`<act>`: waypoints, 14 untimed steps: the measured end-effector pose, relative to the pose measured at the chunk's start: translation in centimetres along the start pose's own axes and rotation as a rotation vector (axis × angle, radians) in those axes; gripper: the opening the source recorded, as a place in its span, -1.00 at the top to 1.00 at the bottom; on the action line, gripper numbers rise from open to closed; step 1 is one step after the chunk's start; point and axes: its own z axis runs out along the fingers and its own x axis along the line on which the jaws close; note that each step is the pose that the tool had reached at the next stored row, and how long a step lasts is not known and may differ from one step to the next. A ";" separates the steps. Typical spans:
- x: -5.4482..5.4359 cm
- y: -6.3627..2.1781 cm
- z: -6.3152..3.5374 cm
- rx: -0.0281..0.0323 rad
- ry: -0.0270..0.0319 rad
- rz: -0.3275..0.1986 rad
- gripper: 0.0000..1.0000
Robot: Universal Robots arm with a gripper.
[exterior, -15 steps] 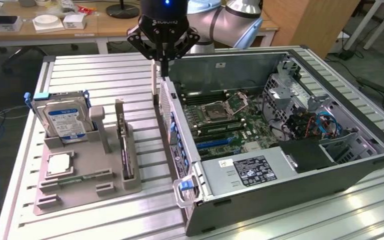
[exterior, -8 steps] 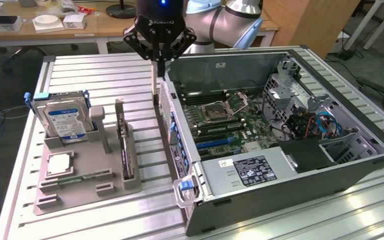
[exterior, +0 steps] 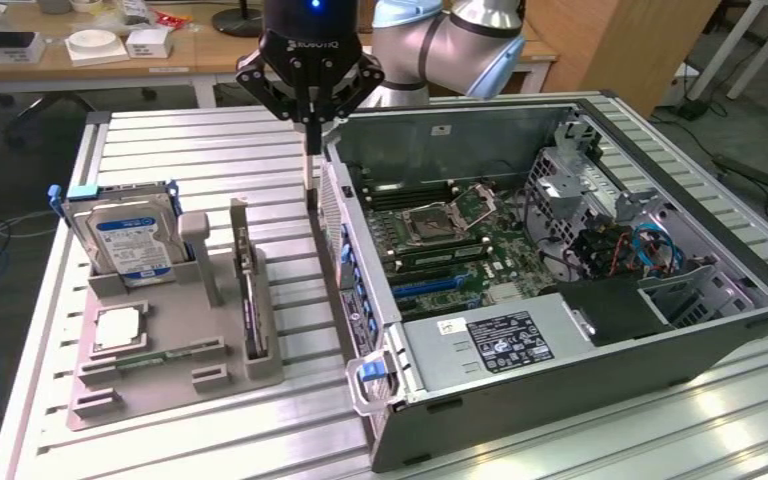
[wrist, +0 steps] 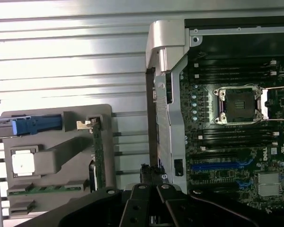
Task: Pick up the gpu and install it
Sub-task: 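Reach for the gpu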
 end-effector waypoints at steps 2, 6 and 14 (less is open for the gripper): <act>0.2 -0.02 0.00 0.0000 0.0000 0.000 0.80; 0.7 -0.05 -0.01 0.0000 0.0001 0.000 0.80; 1.6 -0.12 -0.03 0.0000 0.0002 0.000 0.80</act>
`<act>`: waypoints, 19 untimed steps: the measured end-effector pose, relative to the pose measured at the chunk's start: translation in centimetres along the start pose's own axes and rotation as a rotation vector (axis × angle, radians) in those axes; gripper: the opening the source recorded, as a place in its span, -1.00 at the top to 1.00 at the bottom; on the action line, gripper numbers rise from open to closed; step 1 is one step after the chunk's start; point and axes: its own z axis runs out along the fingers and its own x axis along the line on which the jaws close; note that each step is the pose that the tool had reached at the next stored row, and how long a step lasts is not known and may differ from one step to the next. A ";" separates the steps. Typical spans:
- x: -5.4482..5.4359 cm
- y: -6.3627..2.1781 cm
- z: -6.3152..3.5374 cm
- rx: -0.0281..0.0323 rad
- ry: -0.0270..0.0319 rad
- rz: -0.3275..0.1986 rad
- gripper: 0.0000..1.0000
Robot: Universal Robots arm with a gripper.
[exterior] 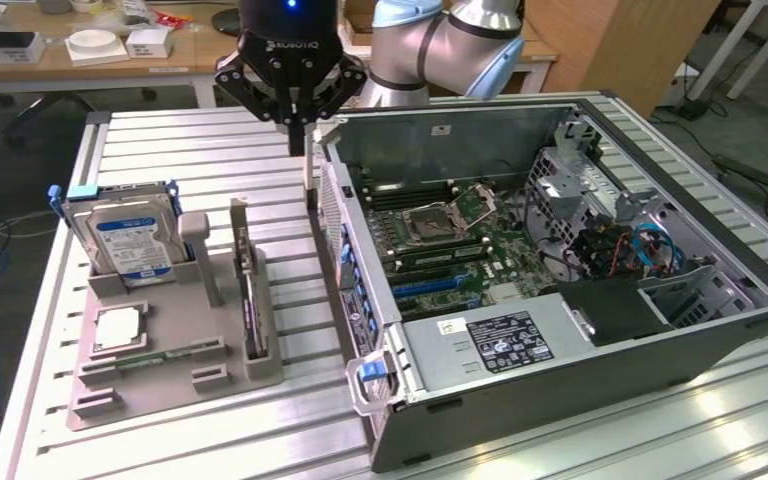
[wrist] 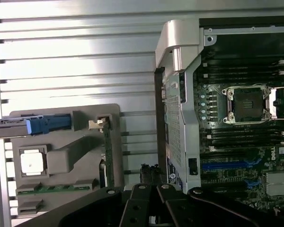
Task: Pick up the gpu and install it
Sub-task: 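Reach for the gpu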
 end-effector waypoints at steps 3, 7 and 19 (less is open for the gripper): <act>0.3 -0.03 -0.01 0.0001 0.0001 0.000 0.80; 0.8 -0.06 -0.01 0.0000 0.0001 0.000 0.80; 2.3 -0.17 -0.03 0.0000 0.0005 0.000 0.80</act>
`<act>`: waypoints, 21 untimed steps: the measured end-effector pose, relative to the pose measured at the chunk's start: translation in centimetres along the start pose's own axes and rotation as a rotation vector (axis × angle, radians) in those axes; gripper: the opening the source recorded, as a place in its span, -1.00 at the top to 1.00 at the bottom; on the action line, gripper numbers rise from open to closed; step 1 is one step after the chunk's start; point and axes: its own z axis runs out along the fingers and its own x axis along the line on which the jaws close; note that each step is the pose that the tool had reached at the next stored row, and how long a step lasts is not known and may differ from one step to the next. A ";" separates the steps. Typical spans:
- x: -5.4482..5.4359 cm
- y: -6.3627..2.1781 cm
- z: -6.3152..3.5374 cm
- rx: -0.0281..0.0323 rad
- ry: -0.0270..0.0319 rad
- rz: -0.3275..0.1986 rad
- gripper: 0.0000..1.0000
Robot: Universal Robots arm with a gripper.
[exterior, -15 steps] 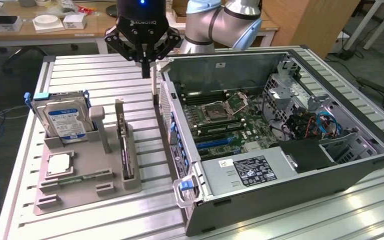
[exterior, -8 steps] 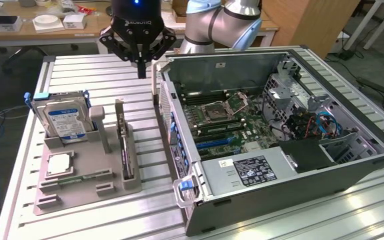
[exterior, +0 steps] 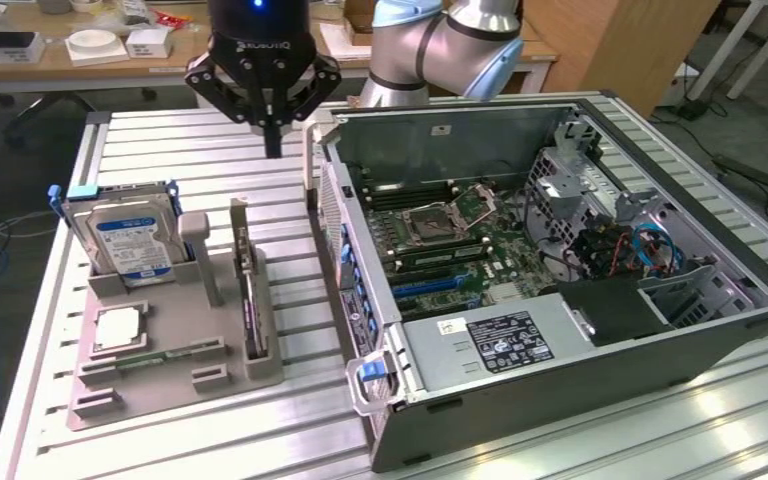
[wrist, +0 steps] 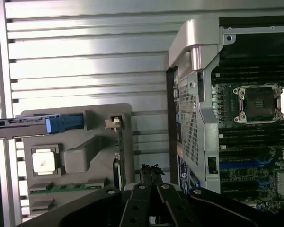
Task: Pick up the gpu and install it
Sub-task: 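Reach for the gpu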
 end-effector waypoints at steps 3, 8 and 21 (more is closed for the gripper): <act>0.5 -0.04 -0.01 0.0001 0.0001 0.000 0.80; 1.4 -0.12 -0.01 0.0000 0.0001 0.001 0.80; 3.3 -0.28 -0.03 0.0001 0.0010 0.001 0.80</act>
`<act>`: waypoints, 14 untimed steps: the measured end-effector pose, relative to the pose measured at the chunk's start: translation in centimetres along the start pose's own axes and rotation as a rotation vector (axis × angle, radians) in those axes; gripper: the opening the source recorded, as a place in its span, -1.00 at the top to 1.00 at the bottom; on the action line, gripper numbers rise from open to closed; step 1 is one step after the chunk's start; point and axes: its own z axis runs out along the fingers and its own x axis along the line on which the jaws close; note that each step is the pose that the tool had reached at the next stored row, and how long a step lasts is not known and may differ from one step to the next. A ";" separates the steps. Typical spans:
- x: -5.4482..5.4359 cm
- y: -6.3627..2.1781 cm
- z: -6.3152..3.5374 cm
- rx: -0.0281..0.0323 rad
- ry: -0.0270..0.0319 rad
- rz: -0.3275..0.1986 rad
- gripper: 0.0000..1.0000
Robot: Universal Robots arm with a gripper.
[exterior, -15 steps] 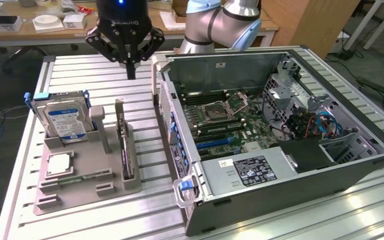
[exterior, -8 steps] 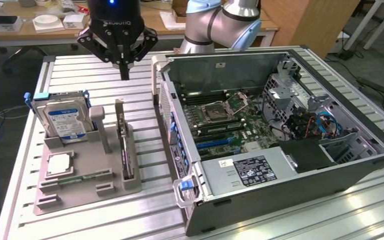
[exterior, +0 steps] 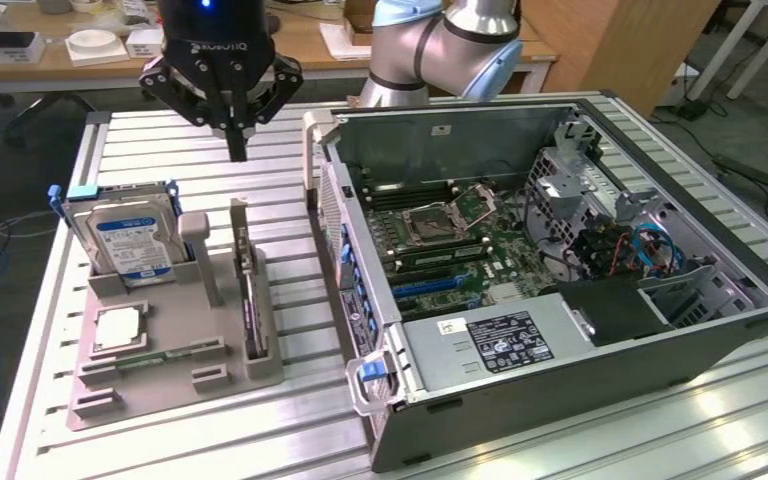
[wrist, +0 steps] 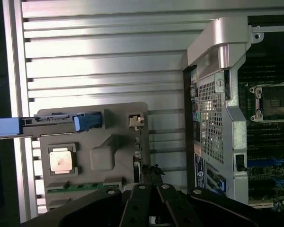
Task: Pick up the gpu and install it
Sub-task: 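Reach for the gpu, then pick up the gpu and move the gpu toward the slot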
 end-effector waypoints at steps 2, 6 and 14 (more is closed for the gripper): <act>0.3 -0.02 0.00 0.0001 0.0000 0.000 0.80; 0.4 -0.04 -0.01 0.0000 0.0001 0.000 0.80; 0.4 -0.04 -0.01 0.0001 0.0001 0.000 0.80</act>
